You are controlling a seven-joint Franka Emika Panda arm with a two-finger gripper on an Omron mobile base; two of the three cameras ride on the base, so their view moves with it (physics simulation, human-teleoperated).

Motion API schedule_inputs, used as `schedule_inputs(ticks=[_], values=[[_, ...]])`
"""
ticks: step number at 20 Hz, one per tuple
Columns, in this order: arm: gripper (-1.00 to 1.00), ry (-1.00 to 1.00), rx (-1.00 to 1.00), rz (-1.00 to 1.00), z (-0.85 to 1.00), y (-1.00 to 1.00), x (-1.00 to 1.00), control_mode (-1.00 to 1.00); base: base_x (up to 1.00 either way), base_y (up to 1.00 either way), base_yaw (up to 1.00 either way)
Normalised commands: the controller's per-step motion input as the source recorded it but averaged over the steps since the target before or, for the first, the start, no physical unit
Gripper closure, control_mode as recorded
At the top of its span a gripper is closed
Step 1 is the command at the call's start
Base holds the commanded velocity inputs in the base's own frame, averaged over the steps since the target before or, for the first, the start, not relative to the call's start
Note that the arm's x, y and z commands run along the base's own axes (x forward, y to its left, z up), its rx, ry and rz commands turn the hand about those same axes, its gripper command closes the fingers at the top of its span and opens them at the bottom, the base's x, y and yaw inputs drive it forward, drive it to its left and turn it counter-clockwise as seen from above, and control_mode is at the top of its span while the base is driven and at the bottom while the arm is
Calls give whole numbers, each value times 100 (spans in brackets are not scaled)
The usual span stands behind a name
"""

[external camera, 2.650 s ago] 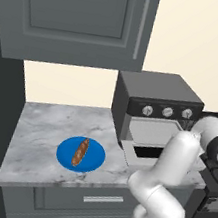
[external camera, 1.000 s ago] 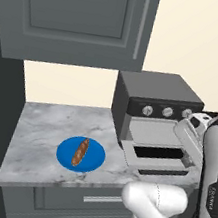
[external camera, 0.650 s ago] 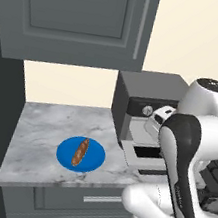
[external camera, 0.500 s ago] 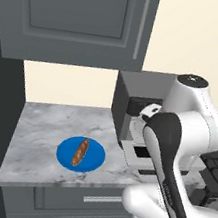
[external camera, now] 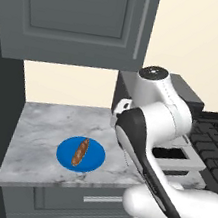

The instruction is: Pull the toaster oven rack outwards. Pick up the baguette from the plate and place it on the toaster oven rack. Close the toaster oven door fully and set the temperature to the lowest setting.

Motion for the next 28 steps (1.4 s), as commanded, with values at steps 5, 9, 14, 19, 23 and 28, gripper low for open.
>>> schedule_inputs(ticks=[5, 9, 14, 19, 23, 28], values=[[100, 0, 4, 21, -22, 1, 36, -100, 0, 0, 0], [100, 0, 1, 17, -30, 13, 39, -100, 0, 0, 0], [100, 3, 0, 5, -21, 34, 33, -100, 0, 0, 0], [100, 3, 0, 0, -22, 31, 30, -100, 0, 0, 0], [100, 0, 0, 0, -38, 28, 24, -100, 0, 0, 0], [-100, 0, 0, 0, -41, 26, 16, -100, 0, 0, 0]])
